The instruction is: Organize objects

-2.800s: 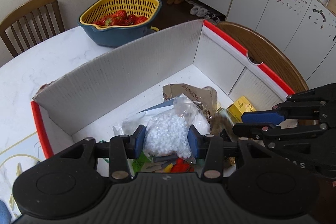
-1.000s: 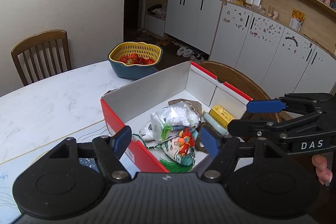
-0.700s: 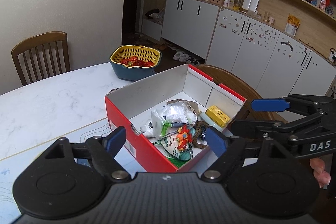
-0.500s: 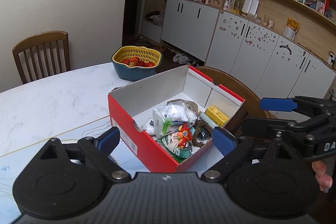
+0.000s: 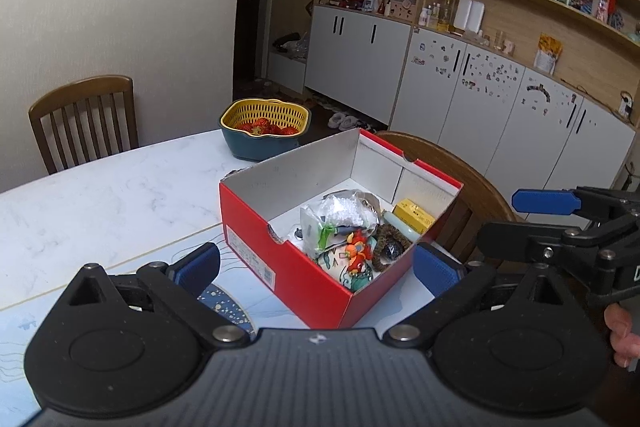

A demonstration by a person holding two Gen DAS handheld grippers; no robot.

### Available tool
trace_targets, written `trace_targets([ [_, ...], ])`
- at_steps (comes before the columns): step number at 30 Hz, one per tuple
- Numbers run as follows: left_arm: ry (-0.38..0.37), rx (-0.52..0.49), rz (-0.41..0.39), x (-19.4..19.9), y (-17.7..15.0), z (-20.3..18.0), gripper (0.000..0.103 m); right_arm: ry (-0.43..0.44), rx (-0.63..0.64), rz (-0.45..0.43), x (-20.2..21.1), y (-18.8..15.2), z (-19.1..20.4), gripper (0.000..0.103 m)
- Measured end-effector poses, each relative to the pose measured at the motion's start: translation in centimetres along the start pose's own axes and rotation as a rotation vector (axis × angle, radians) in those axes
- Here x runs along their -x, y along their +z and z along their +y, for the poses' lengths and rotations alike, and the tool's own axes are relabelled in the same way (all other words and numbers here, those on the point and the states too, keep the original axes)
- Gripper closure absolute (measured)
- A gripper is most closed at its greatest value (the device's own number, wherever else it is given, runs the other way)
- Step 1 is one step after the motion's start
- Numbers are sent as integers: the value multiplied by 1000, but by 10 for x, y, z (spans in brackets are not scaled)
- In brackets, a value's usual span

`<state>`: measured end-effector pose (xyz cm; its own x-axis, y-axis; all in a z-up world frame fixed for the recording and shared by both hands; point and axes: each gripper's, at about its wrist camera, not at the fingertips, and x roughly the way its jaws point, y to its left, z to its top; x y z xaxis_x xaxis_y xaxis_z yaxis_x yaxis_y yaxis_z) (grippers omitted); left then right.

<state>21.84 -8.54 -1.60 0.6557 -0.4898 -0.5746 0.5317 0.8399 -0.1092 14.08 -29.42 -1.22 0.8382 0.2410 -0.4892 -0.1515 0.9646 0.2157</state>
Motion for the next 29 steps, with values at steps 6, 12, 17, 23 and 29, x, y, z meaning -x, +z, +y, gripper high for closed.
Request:
trace_targets([
  [6,-7,-19,1,10,-7,3,0,-28,-10,5,1,-9,10,1],
  [12,-11,-23,-3,18,-13,11,0,-43,-12,12,2,-18,21,1],
  [17,-6,-26,-5,21,-16,16,0,-59,-15,19,2,-24,29,1],
  [23,-4,-31,-14,24,-17,23,0,-79,-20,17,4,-26,35,1],
  [29,2,-19,-16,26,-18,30,0,-82,-12,18,1,-25,41,1],
])
